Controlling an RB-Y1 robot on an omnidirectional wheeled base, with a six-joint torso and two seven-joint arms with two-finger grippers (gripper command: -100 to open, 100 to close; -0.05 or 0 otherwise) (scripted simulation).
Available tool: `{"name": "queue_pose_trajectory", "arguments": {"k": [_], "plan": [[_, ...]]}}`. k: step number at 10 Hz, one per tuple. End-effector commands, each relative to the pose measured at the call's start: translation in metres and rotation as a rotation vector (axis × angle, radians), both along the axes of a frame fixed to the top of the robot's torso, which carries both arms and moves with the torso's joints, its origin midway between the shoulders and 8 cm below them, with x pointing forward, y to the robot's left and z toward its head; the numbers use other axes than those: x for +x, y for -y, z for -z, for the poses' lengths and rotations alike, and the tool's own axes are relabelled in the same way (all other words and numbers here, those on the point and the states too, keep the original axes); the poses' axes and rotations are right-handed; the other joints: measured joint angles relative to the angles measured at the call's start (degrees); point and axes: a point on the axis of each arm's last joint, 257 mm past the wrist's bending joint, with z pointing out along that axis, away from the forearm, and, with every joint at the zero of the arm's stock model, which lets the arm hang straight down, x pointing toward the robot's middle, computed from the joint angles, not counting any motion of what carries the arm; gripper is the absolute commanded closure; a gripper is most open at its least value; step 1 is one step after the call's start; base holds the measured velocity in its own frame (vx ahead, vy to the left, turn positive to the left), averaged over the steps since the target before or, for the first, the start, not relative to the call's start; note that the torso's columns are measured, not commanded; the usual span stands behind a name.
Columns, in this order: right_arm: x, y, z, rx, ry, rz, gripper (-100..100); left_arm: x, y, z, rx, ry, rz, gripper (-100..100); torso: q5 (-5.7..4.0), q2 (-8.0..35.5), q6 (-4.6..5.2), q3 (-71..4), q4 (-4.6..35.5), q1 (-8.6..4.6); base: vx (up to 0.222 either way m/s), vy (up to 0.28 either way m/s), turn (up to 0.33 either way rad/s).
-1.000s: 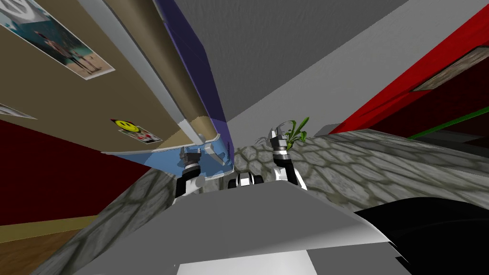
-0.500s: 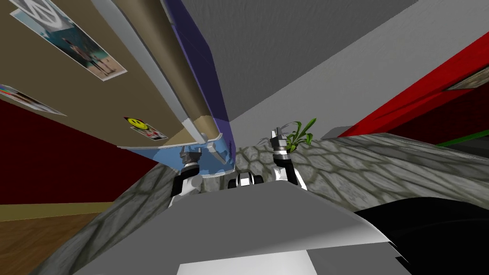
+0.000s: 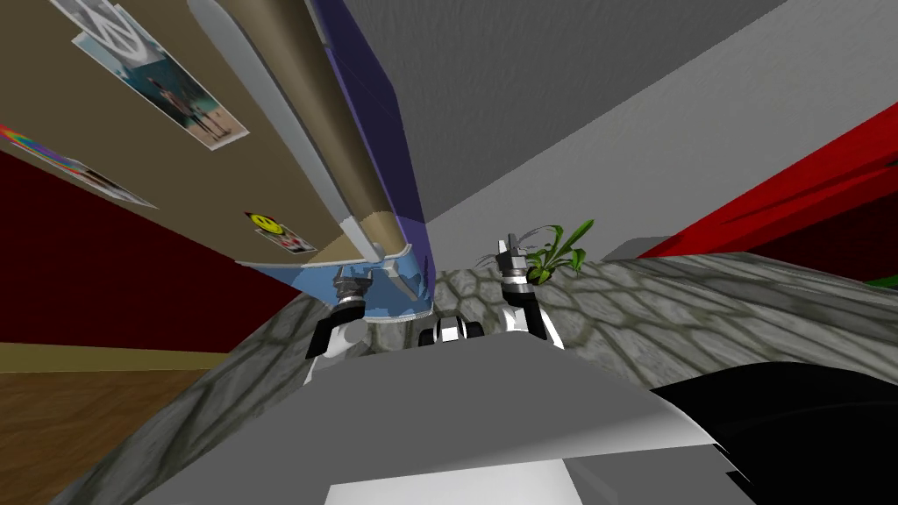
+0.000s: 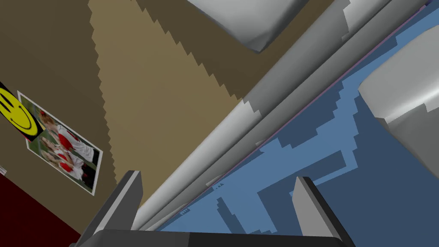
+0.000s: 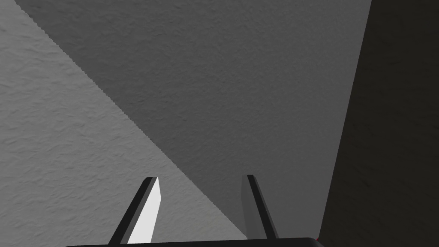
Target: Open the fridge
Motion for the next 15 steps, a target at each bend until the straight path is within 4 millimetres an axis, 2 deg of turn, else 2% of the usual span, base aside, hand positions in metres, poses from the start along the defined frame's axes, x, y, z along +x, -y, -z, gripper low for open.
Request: {"name": "queue_pose_trajectory", "arguments": {"k": [1,2,5,6,7,8,9,10,11,12,15], "plan": [[0.000,0.000,0.000,0.000,0.000,0.000,0,0.005,0.006,0.005,-0.043,-0.031,0.039,-100,0.00,0.0,-0.03,0.0,0.0,0.01,0.016,-0.022,0.083],[0.000,0.000,0.000,0.000,0.000,0.000,0,0.007,0.009,0.000,-0.075,-0.026,0.058,-100,0.01,0.0,0.00,0.0,0.0,0.02,0.020,-0.022,0.166],[0.000,0.000,0.000,0.000,0.000,0.000,0,0.012,0.018,0.005,-0.112,-0.065,0.105,-100,-0.01,0.0,-0.03,0.0,0.0,-0.02,0.021,-0.028,0.100],[0.000,0.000,0.000,0.000,0.000,0.000,0,0.014,0.022,-0.001,-0.140,-0.058,0.127,-100,0.00,0.0,0.00,0.0,0.0,0.00,0.020,-0.031,0.133],[0.000,0.000,0.000,0.000,0.000,0.000,0,0.015,0.026,0.004,-0.143,-0.080,0.140,-100,0.00,0.0,-0.03,0.0,0.0,0.00,0.022,-0.028,0.078],[0.000,0.000,0.000,0.000,0.000,0.000,0,0.017,0.031,-0.001,-0.170,-0.075,0.165,-100,0.00,0.0,0.00,0.0,0.0,0.01,0.027,-0.024,0.134],[0.000,0.000,0.000,0.000,0.000,0.000,0,0.018,0.034,0.003,-0.172,-0.093,0.176,-100,0.01,0.0,-0.03,0.0,0.0,0.02,0.023,-0.023,0.087],[0.000,0.000,0.000,0.000,0.000,0.000,0,0.020,0.039,-0.004,-0.197,-0.085,0.200,-100,0.01,0.0,-0.01,0.0,0.0,0.03,0.028,-0.029,0.171],[0.000,0.000,0.000,0.000,0.000,0.000,0,0.021,0.043,0.001,-0.199,-0.106,0.213,-100,0.00,0.0,-0.03,0.0,0.0,-0.01,0.023,-0.031,0.086],[0.000,0.000,0.000,0.000,0.000,0.000,0,0.022,0.048,-0.005,-0.221,-0.101,0.239,-100,0.00,0.0,0.00,0.0,0.0,-0.01,0.027,-0.037,0.115],[0.000,0.000,0.000,0.000,0.000,0.000,0,0.024,0.061,-0.004,-0.244,-0.129,0.287,-100,0.01,0.0,-0.04,0.0,0.0,0.03,0.028,-0.029,0.103]]}}
